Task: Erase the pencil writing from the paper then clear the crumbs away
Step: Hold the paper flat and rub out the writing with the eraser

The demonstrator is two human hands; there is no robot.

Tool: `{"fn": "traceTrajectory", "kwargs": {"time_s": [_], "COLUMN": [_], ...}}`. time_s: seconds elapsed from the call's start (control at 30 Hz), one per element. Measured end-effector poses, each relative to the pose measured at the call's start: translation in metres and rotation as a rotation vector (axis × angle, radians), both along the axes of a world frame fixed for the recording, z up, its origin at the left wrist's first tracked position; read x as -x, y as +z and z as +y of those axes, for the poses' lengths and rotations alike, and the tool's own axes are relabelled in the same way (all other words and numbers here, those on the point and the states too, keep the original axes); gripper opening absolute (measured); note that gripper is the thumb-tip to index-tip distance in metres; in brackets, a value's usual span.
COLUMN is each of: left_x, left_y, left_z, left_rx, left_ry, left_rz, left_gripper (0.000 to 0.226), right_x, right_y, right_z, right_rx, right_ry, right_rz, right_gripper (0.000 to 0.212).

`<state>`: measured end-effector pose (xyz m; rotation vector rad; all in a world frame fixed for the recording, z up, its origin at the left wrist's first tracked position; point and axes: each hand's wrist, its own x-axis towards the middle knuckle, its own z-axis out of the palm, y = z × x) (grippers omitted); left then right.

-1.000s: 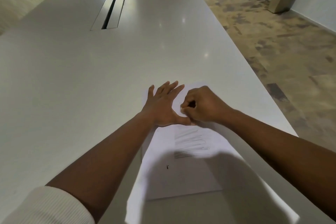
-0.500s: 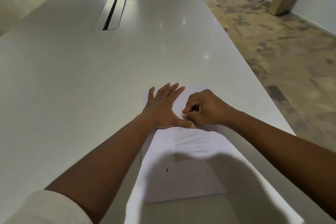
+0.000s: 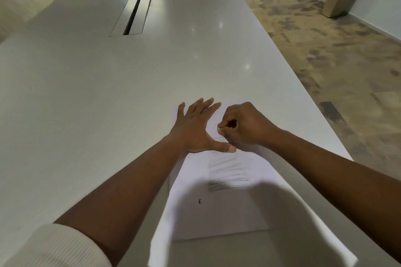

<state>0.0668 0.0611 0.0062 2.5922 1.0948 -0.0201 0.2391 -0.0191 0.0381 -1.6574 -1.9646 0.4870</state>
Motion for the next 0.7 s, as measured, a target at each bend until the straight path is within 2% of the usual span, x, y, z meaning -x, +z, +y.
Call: {"fn": "traceTrajectory", "kwargs": {"time_s": [0.13, 0.2, 0.37, 0.6, 0.7], "left_x": [0.0, 0.0, -0.001, 0.0, 0.0], "left_y": [0.0, -0.001, -0.002, -0.003, -0.004], "left_z": [-0.001, 0.0, 0.001, 0.0, 0.001], "left_rx": [0.008, 0.006, -0.016, 0.001, -0.01], "left_ry": [0.001, 0.001, -0.007, 0.015, 0.016], "left_rz": [-0.001, -0.002, 0.002, -0.029, -0.026], "left_gripper": [0.144, 0.144, 0.142, 0.146, 0.148], "right_x": [-0.012, -0.009, 0.008, -0.002, 0.005], "right_y": [0.004, 0.003, 0.001, 0.002, 0.001], "right_z": [0.015, 0.015, 0.001, 0.029, 0.026], "right_rx": [-0.072, -0.071, 0.032, -0.094, -0.093], "right_ry": [-0.175, -0.157, 0.067, -0.164, -0.12], "right_rz": [-0.047, -0.054, -0.01, -0.039, 0.002], "right_gripper": [0.007, 0.008, 0.01, 0.007, 0.007]}}
